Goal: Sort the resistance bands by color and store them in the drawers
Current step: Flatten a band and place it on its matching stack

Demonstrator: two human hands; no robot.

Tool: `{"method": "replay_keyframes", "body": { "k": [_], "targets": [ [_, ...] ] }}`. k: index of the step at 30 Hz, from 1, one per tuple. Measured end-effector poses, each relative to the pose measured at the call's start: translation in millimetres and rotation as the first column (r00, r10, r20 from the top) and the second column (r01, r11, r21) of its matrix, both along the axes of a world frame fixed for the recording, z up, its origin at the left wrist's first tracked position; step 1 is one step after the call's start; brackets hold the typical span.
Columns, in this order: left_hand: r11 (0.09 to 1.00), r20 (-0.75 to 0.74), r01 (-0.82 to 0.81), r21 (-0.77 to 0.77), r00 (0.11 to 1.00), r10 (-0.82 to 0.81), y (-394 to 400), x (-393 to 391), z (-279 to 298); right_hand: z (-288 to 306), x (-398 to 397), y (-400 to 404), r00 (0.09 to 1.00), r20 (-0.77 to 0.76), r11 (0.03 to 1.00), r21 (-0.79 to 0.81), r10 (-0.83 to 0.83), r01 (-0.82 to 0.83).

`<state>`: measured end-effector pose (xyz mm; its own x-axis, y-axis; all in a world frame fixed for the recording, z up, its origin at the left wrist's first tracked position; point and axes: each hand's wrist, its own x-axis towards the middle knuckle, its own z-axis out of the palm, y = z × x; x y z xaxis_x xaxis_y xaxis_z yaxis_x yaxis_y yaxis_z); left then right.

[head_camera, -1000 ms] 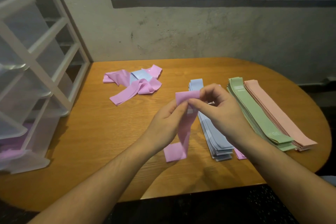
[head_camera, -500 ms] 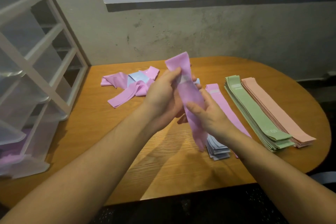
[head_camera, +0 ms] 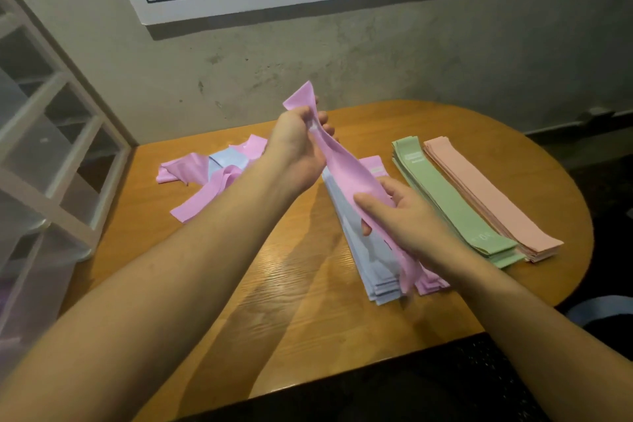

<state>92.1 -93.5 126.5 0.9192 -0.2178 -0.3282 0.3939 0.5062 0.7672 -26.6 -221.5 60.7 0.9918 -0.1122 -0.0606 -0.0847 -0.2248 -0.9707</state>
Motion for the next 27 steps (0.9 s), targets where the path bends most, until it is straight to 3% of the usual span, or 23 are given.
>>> {"method": "replay_keyframes", "body": {
  "k": [6,10,14,17,20,27],
  "targets": [
    [0.995,-0.025,0.011,0.097,1.000,-0.009,-43,28,-20,-18,-5,-42,0.985,-0.105,0.991,0.002,-0.135,0.136],
    [0.980,-0.038,0.096,0.176,0.995,-0.091,-68,41,-44,-36,-9,-67,0.978,-0.068,0.981,-0.003,-0.196,0.196],
    [0.948,-0.015,0.101,0.301,0.995,-0.101,-91,54,-64,-51,-12,-82,0.981,-0.059,0.975,-0.135,-0.185,0.176],
    [0.827,0.080,0.109,0.552,0.980,-0.182,-100,71,-86,-63,-14,-90,0.976,-0.154,0.960,-0.255,-0.155,0.112],
    [0.617,0.166,0.070,0.784,0.934,-0.317,-104,83,-102,-73,-15,-94,0.970,-0.206,0.939,-0.340,-0.130,0.053],
    [0.296,0.184,-0.015,0.955,0.812,-0.554,-109,100,-127,-83,-16,-94,0.968,-0.226,0.841,-0.541,-0.109,-0.032]
  ]
}}
